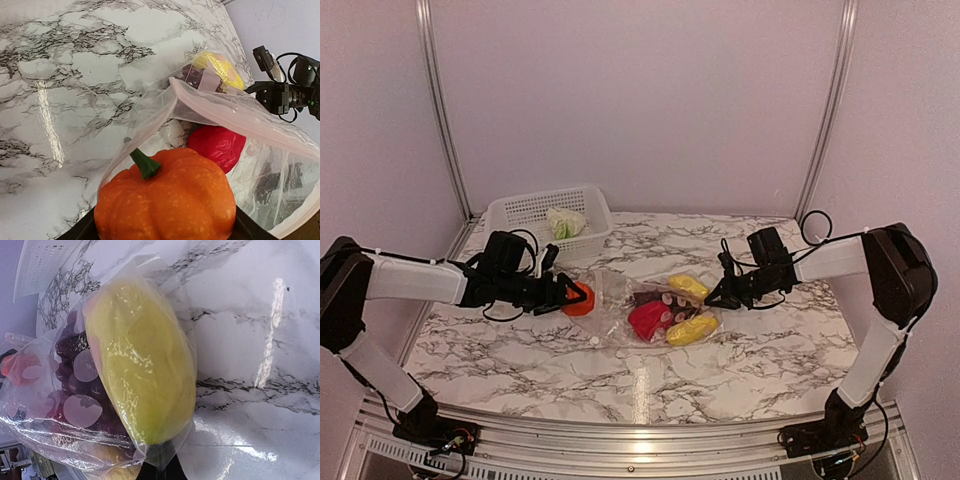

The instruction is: Open the zip-top bag and remove the fake food

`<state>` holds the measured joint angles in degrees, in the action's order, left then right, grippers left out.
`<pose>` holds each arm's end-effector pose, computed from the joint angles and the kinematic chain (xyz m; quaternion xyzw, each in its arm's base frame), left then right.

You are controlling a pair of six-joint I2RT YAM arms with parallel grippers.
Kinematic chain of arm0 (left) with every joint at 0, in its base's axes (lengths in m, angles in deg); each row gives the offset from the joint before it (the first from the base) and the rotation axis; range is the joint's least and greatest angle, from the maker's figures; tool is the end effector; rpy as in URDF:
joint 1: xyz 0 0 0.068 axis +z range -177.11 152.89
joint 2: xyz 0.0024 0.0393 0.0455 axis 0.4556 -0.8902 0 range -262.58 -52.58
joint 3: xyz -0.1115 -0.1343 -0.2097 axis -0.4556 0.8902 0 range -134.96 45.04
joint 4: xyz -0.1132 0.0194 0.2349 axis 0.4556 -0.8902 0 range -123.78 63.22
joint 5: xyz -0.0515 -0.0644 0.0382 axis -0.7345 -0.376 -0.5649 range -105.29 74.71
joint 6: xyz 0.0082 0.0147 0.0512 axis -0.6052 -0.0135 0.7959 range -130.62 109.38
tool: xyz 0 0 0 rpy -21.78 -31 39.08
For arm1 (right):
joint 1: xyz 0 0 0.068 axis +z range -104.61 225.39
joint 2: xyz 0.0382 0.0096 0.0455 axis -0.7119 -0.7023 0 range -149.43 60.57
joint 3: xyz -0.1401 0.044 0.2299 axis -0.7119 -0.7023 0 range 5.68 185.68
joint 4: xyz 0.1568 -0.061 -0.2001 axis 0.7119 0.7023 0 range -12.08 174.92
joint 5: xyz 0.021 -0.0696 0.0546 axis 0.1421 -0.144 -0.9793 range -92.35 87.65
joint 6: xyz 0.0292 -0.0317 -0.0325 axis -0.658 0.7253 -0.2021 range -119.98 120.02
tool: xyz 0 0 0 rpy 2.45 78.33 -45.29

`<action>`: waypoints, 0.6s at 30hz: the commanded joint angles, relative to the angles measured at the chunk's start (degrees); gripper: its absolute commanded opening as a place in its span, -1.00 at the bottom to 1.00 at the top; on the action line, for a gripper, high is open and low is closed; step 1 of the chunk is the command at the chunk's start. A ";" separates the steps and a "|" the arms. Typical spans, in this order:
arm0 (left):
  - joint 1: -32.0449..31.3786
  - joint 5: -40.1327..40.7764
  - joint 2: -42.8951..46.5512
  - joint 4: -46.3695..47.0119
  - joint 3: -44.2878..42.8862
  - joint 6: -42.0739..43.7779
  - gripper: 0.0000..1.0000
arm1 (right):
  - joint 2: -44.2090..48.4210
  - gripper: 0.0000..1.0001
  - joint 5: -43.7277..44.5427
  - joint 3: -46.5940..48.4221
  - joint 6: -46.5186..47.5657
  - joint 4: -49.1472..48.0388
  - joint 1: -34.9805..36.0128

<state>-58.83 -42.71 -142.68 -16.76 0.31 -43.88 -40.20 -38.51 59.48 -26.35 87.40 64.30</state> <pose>0.2648 -0.1829 0.1842 0.0973 0.8645 -0.4171 0.2630 0.3121 0.1291 0.1489 -0.0302 0.9141 0.3798 0.1388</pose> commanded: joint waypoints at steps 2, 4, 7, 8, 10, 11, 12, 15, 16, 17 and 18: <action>3.47 -0.43 6.19 -0.90 2.42 0.00 -0.09 | -0.21 -1.00 2.20 2.02 -1.03 -0.42 -0.64; 4.54 -0.40 7.98 -1.89 2.69 0.42 -0.09 | -0.29 -1.00 2.44 2.55 -0.99 -0.54 -0.66; 6.70 -0.68 9.83 -2.62 2.53 -0.23 -0.10 | -0.23 -1.00 2.46 2.82 -0.88 -0.67 -0.66; 7.53 -1.14 10.34 -2.53 2.20 -0.52 -0.11 | -0.15 -1.00 2.42 2.68 -0.88 -0.73 -0.65; 9.16 -1.57 11.17 -3.27 0.87 -0.60 -0.11 | -0.18 -1.00 2.19 2.46 -0.75 -0.80 -0.67; 10.05 -1.29 11.41 -4.23 -0.56 -0.29 -0.11 | -0.28 -1.00 2.14 2.41 -0.71 -0.85 -0.64; 11.03 -0.75 11.52 -5.27 -1.98 -0.05 -0.11 | -0.37 -1.00 2.00 2.32 -0.76 -0.90 -0.64; 14.99 3.36 10.29 -10.52 -9.49 1.51 -0.06 | -0.68 -1.00 1.57 2.42 -0.71 -1.45 -0.64; 16.16 5.15 9.09 -12.54 -12.36 1.99 -0.04 | -0.74 -1.00 1.54 2.56 -0.64 -1.46 -0.64; 17.35 6.81 7.64 -14.60 -15.28 2.56 -0.03 | -0.86 -1.00 1.46 2.68 -0.65 -1.48 -0.70; 18.39 8.37 6.16 -15.71 -17.86 3.29 -0.02 | -0.98 -1.00 1.33 2.94 -0.58 -1.40 -0.64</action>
<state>-44.17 -40.68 -133.20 -25.63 -8.02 -43.46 -40.37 -37.57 60.22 -26.96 87.26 64.26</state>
